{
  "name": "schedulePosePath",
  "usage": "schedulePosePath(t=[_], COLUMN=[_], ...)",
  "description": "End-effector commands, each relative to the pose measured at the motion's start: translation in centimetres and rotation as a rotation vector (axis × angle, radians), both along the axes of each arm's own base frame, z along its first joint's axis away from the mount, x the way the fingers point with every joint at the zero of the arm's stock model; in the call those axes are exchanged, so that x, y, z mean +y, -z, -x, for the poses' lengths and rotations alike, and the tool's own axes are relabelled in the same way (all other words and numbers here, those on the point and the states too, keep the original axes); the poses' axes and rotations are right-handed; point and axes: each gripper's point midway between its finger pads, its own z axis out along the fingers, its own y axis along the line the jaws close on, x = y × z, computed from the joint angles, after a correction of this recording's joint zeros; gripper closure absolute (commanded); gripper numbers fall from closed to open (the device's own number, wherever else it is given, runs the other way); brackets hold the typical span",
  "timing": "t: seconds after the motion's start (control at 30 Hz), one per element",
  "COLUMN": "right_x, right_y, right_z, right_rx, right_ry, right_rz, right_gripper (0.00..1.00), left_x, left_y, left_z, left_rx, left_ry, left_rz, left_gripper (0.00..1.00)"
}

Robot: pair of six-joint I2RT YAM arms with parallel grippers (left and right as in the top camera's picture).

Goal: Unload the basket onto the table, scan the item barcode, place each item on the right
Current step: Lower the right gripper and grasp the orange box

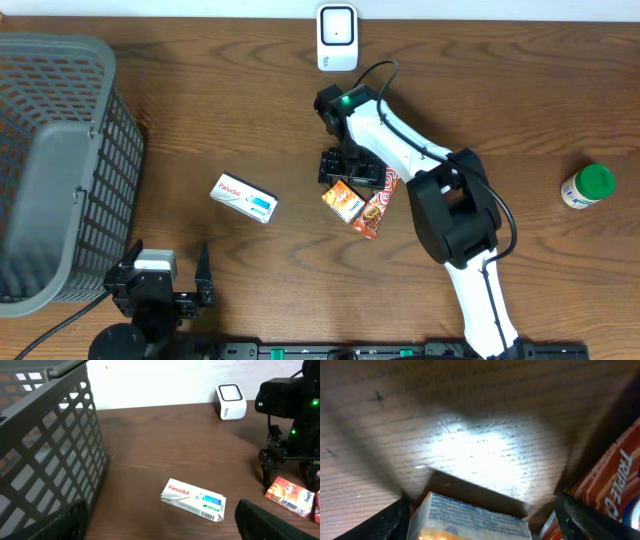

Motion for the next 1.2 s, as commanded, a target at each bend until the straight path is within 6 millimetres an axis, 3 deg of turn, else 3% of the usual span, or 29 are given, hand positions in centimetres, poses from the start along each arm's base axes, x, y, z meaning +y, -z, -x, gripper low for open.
schedulePosePath(t=[0.0,0.5,1.17], right_x=[0.6,2.1,2.5], right_y=[0.9,0.2,0.9], right_z=[1.0,5.3,2.9], right_rx=[0.033,0.111,-0.031], right_ry=[0.005,-0.025,-0.069], right_rz=[0.015,0.091,0.122], right_gripper=[0.11,0.08,0.08], left_x=[0.0,0.0,0.0], left_y=[0.0,0.0,0.0], left_z=[0.0,0.0,0.0], left_rx=[-0.005,-0.005,-0.005], left_ry=[-0.003,-0.003,-0.003], left_rz=[0.003,0.003,0.003], left_gripper=[0.07,0.07,0.07])
